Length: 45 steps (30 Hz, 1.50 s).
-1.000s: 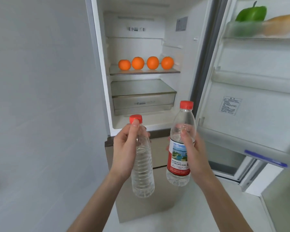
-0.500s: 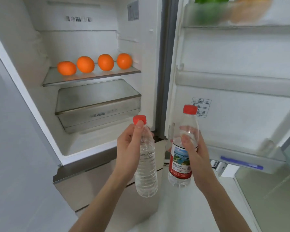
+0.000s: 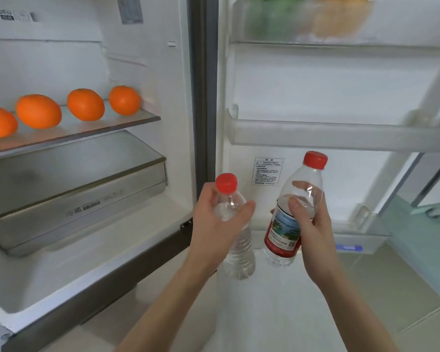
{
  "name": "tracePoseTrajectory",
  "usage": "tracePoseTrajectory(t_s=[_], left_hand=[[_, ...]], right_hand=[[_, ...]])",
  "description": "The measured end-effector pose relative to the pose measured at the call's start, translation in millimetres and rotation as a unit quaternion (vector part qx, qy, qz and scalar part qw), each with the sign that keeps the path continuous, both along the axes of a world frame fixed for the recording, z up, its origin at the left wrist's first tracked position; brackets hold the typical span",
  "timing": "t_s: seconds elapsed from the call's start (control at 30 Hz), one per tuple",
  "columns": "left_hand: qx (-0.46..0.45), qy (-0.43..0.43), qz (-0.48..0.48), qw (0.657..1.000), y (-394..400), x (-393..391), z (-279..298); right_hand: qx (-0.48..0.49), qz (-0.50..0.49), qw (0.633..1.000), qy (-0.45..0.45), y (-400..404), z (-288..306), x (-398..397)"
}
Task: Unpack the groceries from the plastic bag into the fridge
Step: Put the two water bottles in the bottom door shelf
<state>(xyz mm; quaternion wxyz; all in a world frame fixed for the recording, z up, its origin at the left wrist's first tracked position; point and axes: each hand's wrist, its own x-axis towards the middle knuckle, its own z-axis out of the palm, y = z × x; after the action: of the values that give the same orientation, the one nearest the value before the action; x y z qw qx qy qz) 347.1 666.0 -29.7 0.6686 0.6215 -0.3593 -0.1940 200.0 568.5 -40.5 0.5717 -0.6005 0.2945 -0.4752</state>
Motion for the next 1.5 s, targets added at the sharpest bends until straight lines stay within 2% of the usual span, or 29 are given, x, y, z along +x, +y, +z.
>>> tracePoseTrajectory(t_s=[0.17, 0.33, 0.6, 0.73, 0.97, 1.33, 1.5], left_hand=[[0.052, -0.046, -0.02, 0.997, -17.7, -1.5, -8.2], [0.02, -0.034, -0.034, 0.999, -30.9, -6.7, 7.7], [-0.052, -0.042, -0.001, 0.998, -65.3, -8.5, 19.2], [-0.067, -0.074, -0.014, 0.995, -76.3, -14.0, 19.1], [-0.093, -0.109, -0.003, 0.99, -97.5, -7.8, 2.0], [-0.019, -0.095, 0.018, 0.995, -122.3, 4.2, -38.7], [-0.015, -0.087, 0.024, 0.996, -130.9, 14.0, -43.5]], right_hand=[[-0.008, -0.016, 1.0, -0.008, -10.5, -2.7, -1.7], [-0.027, -0.023, 0.999, -0.025, -31.1, -0.1, -2.4], [-0.087, -0.056, 0.993, -0.058, -65.7, 5.3, -11.9], [-0.1, -0.046, 0.991, -0.079, -81.9, 3.7, -13.2], [-0.096, -0.039, 0.994, -0.026, -102.1, -19.6, -6.0], [-0.098, 0.014, 0.994, 0.042, -127.3, -40.9, 4.0], [-0.079, 0.06, 0.993, 0.065, -133.4, -45.3, 10.6]])
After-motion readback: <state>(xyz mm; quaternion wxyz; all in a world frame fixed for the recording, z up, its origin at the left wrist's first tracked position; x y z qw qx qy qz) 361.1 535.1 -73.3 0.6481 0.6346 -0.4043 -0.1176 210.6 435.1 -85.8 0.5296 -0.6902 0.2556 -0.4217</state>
